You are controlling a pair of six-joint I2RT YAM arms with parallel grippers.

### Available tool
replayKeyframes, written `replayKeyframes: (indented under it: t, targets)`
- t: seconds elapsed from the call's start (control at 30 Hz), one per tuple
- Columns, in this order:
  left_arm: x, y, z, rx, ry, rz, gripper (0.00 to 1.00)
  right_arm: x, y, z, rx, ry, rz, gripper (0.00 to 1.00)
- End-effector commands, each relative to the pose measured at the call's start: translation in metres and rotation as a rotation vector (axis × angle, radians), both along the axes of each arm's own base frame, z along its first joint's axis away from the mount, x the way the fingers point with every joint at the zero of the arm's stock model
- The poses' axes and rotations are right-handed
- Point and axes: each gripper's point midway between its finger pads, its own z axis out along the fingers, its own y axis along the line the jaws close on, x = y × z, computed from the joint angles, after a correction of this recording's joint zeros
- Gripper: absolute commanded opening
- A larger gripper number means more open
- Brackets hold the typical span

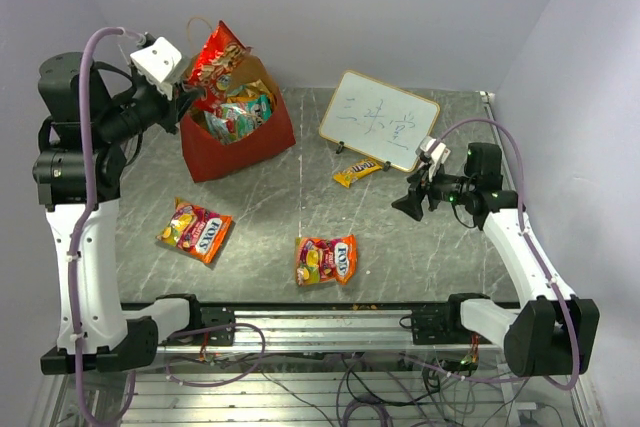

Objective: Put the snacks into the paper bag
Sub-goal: Place the snack in the paper bag.

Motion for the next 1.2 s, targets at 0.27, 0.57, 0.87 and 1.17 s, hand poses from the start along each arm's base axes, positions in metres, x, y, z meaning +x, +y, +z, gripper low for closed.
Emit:
replayKeyframes:
  t: [0.27, 0.57, 0.87, 1.17]
  targets:
    - [0.053, 0.044, -0.015, 0.178, -0.039, 0.194, 0.07, 0.006, -0.011, 0.016, 0.029, -0.036, -0.047, 0.88]
    - [0.099, 0.047, -0.059, 0.318, 0.011, 0.131, 0.07, 0.004, -0.015, 0.018, 0.04, -0.041, -0.055, 0.92]
    - [0.143, 0.046, -0.092, 0.371, 0.077, 0.069, 0.07, 0.003, -0.018, 0.017, 0.04, -0.045, -0.056, 0.93]
    - [0.176, 0.045, -0.15, 0.43, 0.253, 0.005, 0.07, 0.002, -0.017, 0.013, 0.042, -0.037, -0.049, 0.94]
